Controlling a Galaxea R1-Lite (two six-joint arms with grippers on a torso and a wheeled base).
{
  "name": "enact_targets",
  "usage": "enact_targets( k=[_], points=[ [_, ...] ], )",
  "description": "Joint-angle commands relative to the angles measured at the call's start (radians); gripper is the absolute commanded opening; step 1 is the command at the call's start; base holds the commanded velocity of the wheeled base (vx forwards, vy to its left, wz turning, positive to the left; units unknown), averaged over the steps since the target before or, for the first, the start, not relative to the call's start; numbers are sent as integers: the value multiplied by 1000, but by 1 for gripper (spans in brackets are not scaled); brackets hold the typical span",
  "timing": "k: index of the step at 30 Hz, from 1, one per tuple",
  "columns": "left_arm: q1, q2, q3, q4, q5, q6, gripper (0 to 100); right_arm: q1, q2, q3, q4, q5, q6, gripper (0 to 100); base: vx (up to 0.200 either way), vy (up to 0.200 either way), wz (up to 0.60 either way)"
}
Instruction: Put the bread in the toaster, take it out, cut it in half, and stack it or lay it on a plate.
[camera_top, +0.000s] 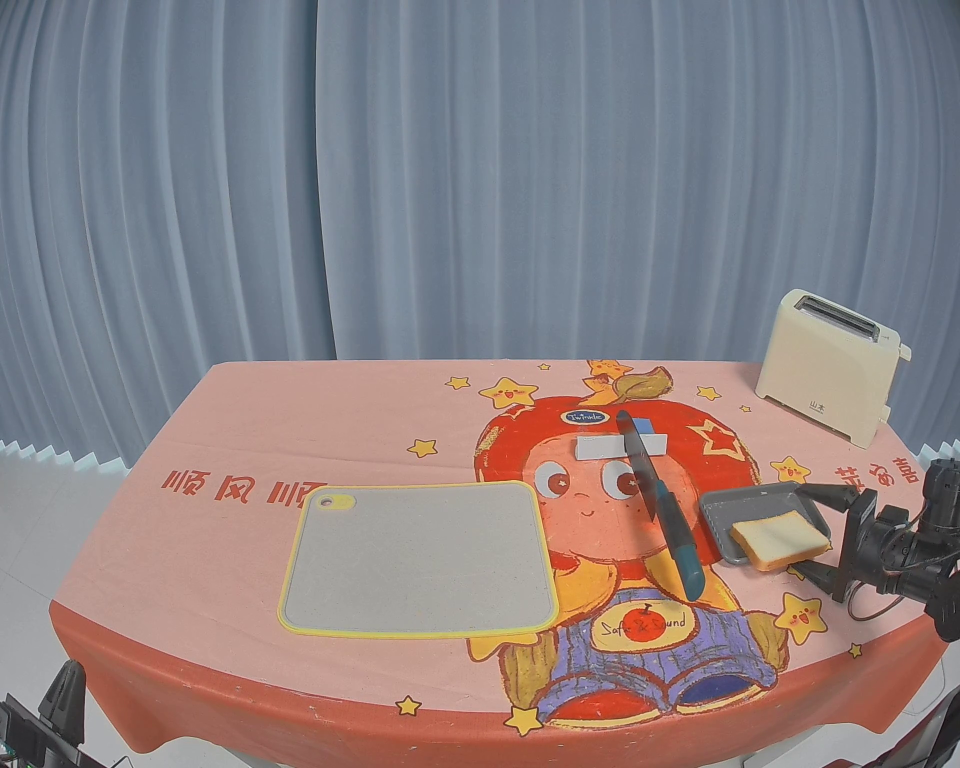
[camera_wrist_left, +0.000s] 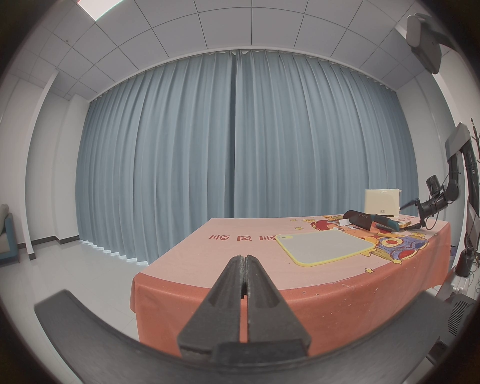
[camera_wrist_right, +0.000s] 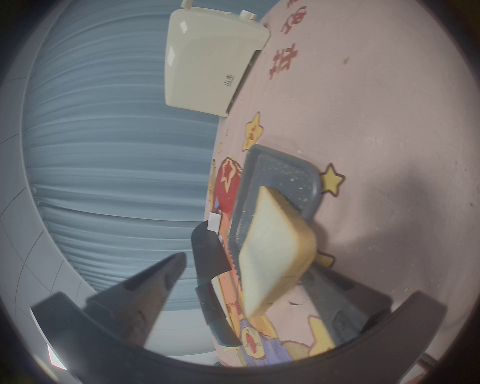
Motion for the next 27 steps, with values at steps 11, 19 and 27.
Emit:
enact_targets(
  k=[11,19,27],
  points=[
    [0,-16,18,0,0,1,0,8,70,36,0,1,-9,0,0,0,0],
    [0,-16,18,0,0,-1,0,12,46,34,0,1,-6,0,0,0,0],
    [0,-16,18,0,0,1,0,14,-32,30,0,3,-2,0,0,0,0]
  ],
)
